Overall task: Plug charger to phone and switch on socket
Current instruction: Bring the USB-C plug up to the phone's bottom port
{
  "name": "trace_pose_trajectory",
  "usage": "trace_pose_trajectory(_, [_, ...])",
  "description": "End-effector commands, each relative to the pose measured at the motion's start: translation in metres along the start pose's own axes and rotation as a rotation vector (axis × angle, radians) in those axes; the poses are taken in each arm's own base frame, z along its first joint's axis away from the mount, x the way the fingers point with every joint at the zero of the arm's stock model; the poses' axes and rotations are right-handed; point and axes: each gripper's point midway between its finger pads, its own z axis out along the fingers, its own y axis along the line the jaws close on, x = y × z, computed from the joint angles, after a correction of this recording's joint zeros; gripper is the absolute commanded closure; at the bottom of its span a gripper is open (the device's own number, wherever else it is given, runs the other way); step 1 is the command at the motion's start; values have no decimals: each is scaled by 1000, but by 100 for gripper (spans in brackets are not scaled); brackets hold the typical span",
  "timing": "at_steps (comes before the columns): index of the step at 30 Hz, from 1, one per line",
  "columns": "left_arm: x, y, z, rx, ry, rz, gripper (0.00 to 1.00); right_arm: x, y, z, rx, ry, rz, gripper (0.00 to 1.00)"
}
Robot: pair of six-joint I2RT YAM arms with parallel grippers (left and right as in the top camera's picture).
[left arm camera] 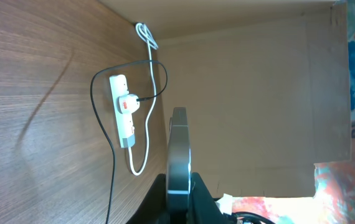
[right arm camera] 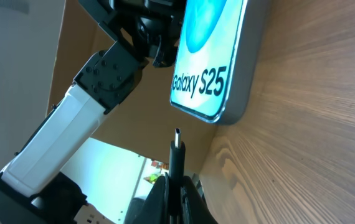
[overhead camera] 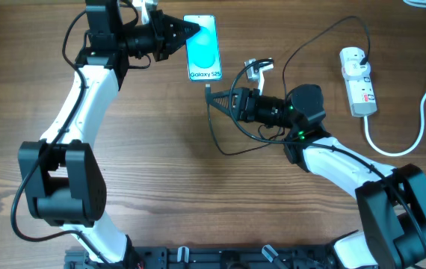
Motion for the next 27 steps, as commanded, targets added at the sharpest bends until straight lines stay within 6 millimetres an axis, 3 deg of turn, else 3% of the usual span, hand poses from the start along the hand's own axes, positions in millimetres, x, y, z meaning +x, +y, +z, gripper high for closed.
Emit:
trace_pose_trajectory(1, [0, -11, -3, 20, 6, 14, 96, -2, -9, 3, 13, -17, 19, 96])
trace_pose_trajectory(5, [0, -11, -3, 20, 6, 14, 96, -2, -16, 4, 23, -19, 50, 96])
trace_pose_trajectory(27, [2, -12, -1, 21, 12, 19, 96, -3, -9, 5, -8, -22, 37, 96])
